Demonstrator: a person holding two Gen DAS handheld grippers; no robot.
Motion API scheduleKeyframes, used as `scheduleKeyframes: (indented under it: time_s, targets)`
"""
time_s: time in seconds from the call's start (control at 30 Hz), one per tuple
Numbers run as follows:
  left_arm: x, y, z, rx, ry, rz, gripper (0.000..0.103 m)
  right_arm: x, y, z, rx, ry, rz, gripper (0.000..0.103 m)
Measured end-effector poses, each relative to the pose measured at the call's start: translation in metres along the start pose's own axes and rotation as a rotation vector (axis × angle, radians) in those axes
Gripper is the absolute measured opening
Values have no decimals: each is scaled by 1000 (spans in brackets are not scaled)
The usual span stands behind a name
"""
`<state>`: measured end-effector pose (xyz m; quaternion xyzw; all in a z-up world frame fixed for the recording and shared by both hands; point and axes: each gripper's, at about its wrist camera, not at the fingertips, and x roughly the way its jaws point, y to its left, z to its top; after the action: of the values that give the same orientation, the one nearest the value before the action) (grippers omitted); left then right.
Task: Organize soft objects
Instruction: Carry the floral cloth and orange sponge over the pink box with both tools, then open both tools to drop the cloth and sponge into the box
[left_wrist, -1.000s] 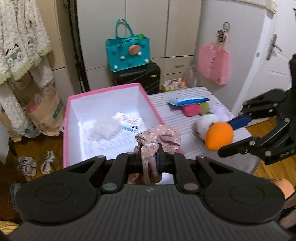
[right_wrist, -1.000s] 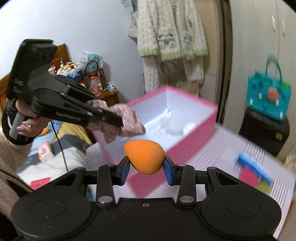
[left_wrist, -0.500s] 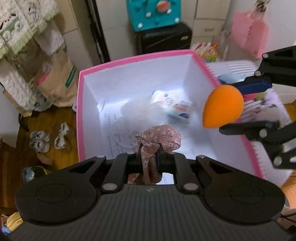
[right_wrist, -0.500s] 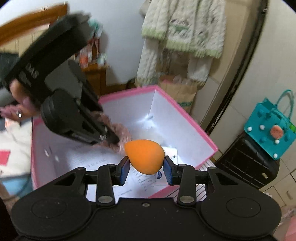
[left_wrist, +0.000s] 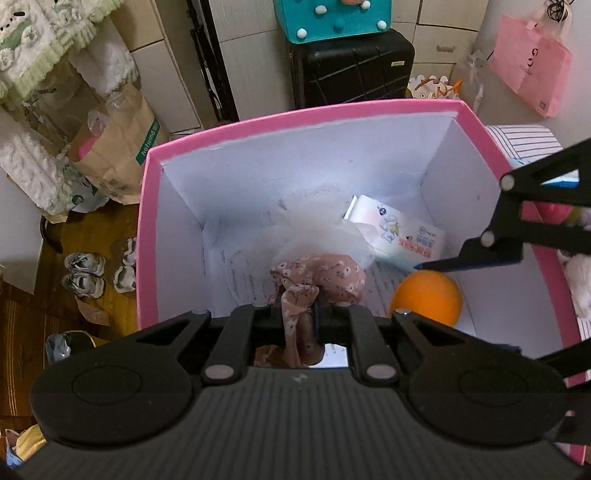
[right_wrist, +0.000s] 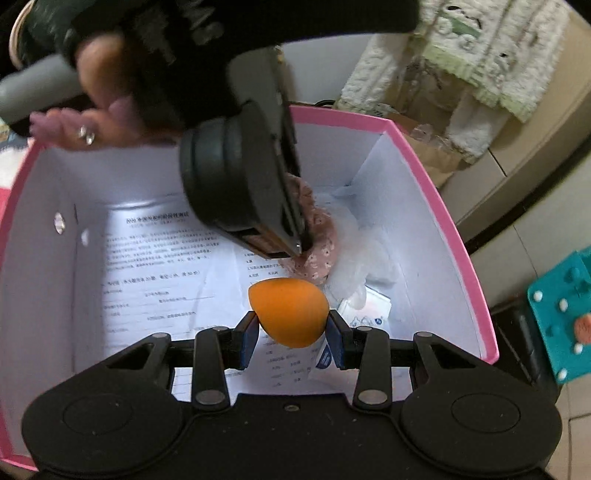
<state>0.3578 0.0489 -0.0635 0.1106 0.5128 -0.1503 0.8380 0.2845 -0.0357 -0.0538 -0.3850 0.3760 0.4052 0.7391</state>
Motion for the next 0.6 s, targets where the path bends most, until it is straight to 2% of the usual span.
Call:
scheduleKeyframes:
  time_s: [0.2,0.37,0.53,0.6]
  targets:
    - [11,3,4,-15,5,-12,13,21,-6,8,-37,53,-12,45]
    - [7,1,2,-3,-20,-9,22,23,-7,8,-10,47,-29,46]
    - [-7,-3,-3,31,-59,-9,41,11,0,2,-15,-1,-38,49]
    - [-14,-5,-6,35,-77,4,44,9,5,1,-29,-7,-53,50]
